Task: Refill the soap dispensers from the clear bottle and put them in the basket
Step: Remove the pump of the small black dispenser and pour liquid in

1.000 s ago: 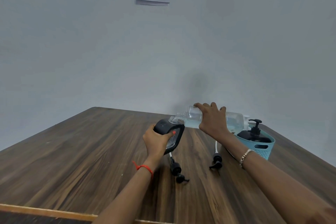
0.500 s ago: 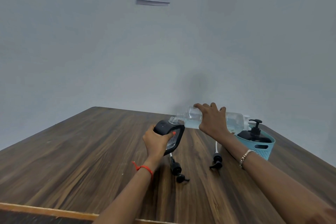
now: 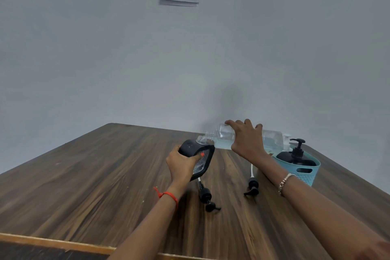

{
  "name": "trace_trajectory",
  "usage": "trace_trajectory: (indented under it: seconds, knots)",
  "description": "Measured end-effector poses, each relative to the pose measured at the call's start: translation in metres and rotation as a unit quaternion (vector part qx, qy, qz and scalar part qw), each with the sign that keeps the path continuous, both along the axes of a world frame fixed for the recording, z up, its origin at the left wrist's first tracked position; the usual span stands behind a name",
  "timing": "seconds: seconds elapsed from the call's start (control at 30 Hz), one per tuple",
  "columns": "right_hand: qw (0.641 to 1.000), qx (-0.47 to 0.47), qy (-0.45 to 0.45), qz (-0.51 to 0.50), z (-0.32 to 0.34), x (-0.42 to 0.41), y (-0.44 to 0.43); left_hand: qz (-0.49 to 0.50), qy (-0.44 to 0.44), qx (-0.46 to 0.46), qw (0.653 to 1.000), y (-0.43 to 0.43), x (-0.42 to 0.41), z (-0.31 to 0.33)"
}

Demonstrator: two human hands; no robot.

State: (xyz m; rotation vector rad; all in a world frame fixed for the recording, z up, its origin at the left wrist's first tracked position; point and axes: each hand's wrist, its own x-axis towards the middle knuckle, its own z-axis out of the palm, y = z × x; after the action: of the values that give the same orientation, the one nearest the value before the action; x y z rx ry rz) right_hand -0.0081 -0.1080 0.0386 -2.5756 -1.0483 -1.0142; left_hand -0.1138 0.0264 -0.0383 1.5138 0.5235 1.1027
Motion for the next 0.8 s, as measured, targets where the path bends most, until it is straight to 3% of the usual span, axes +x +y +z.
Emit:
trace_trajectory:
  seconds: [0.47, 0.8]
  knots:
    - [1.0, 0.001, 0.01, 0.003, -0.0004, -0.0012, 0.0013, 0.0, 0.002, 0.0, 1.0, -0.0006, 0.0, -0.0024]
    - [0.995, 0.046, 0.084, 0.023, 0.003, -0.0036, 0.0001, -0.002, -0.001, -0.006, 1.0, 0.0004, 0.0002, -0.0046]
